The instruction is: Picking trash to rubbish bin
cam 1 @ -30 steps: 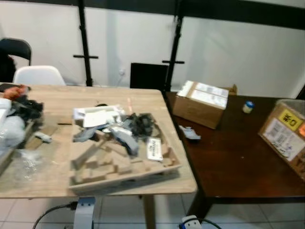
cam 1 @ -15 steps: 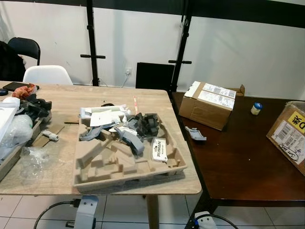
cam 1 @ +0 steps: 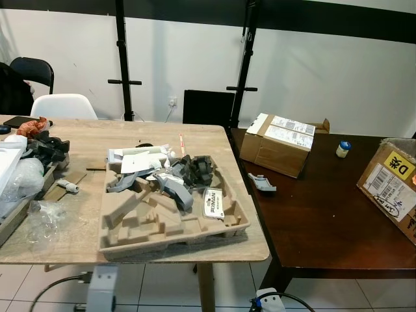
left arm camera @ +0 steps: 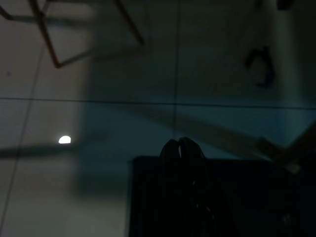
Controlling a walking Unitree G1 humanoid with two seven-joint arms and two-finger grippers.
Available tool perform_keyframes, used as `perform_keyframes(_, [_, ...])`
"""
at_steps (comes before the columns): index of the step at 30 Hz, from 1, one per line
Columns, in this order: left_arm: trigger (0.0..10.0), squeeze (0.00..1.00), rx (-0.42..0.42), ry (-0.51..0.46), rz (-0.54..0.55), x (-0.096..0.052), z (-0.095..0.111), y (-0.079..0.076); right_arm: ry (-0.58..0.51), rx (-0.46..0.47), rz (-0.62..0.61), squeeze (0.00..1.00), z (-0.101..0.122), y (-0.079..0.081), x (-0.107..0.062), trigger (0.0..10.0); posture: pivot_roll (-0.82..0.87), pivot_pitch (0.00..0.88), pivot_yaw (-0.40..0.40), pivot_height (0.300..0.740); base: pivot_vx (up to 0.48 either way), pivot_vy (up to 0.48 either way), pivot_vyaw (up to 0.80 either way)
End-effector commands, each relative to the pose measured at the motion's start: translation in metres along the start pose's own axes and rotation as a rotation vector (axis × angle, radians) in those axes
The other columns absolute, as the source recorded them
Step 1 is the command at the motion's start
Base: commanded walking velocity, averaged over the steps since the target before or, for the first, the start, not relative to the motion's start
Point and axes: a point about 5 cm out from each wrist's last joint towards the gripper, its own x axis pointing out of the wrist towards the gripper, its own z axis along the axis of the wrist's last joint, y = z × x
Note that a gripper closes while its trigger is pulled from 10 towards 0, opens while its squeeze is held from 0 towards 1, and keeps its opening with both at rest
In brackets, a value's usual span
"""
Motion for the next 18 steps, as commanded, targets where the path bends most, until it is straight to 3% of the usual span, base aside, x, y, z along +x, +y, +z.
perform_keyframes(1, [10.0,0.0,0.017,-0.053,0.011,0.003,0.014,0.003,0.018,-0.012,-0.004,0.0,-0.005,0.002,0.0,10.0,0.13,0.0,-0.063,0.74,0.0,0.0,0.0])
perform_keyframes(7, [10.0,0.0,0.048,0.015,-0.047,0.003,0.004,-0.012,0.0,-0.043,-0.041,0.0,-0.004,-0.012,-0.002,10.0,0.1,0.0,-0.055,0.74,0.0,0.0,0.0])
perform_keyframes(8, [10.0,0.0,0.099,0.056,-0.065,0.004,-0.001,-0.019,0.006,-0.036,-0.048,0.0,-0.005,-0.02,-0.003,10.0,0.11,0.0,-0.073,0.74,0.0,0.0,0.0])
perform_keyframes(9, [10.0,0.0,0.116,0.051,-0.076,0.004,-0.001,-0.025,0.01,-0.038,-0.051,0.0,-0.007,-0.025,-0.004,10.0,0.11,0.0,-0.086,0.74,0.0,0.0,0.0])
perform_keyframes(18, [10.0,0.0,0.116,-0.023,-0.07,0.004,0.008,-0.028,-0.038,-0.061,-0.034,0.0,0.006,-0.034,-0.005,10.0,0.08,0.01,-0.11,0.74,0.0,0.0,0.0])
